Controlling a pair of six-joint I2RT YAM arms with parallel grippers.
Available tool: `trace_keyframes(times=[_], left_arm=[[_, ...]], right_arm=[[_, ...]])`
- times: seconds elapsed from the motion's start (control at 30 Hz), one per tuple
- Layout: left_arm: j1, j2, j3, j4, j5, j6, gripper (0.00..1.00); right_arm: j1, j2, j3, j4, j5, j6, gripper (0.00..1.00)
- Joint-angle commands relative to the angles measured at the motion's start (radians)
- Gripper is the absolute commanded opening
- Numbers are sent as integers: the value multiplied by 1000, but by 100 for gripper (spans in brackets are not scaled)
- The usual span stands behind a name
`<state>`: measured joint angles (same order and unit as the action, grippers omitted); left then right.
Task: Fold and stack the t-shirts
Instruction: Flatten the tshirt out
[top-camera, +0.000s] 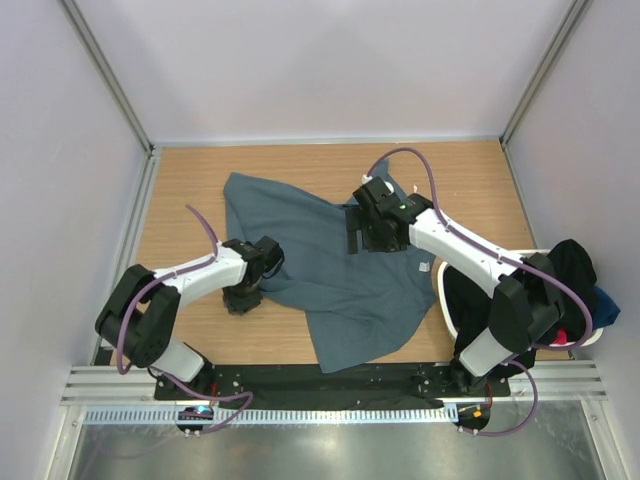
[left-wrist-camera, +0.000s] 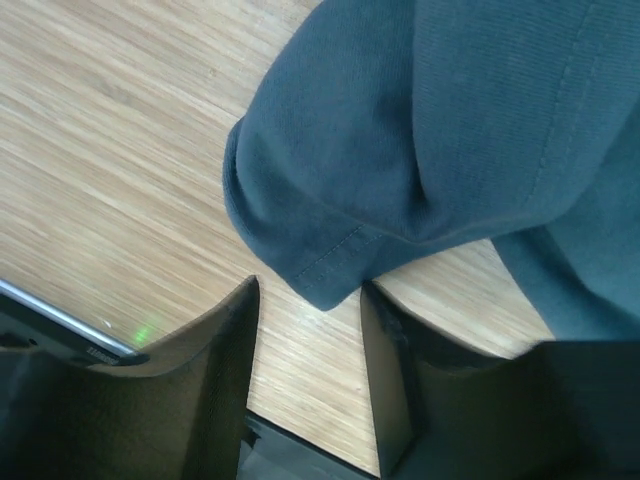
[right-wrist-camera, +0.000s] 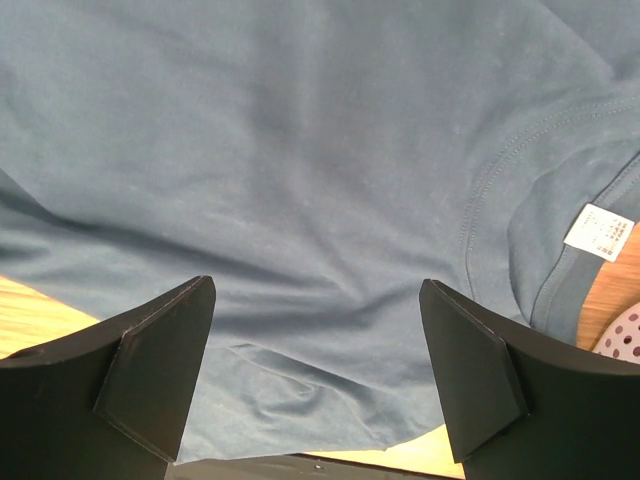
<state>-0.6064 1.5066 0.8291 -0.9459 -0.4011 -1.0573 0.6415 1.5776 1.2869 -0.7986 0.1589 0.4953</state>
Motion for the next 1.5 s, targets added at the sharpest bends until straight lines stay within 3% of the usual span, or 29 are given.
trace_keyframes(times=[0.0, 0.2, 0.37, 0.63, 0.93, 1.1, 1.43, 1.47], left_arm=[[7, 9, 16, 9, -38, 16, 32], [22, 3, 27, 30, -45, 16, 0], [72, -123, 99, -4, -73, 20, 0], [413, -364, 71, 79, 63, 14, 0], [766, -488, -157, 144, 242, -211, 0], [893, -540, -200, 99, 179, -250, 0], [996, -571, -231, 4, 27, -336, 1], [1004, -569, -226, 2, 3, -331, 5]], right_arm=[[1, -1, 34, -10, 33, 17, 90], [1, 25, 43, -30, 102, 26, 89], [1, 47, 60, -27, 101, 14, 89], [1, 78, 49, 28, 62, 12, 89], [1, 137, 63, 30, 57, 8, 89], [1, 153, 54, 38, 50, 8, 89], [1, 197, 115, 12, 68, -27, 89], [0, 199, 115, 12, 68, -31, 90]])
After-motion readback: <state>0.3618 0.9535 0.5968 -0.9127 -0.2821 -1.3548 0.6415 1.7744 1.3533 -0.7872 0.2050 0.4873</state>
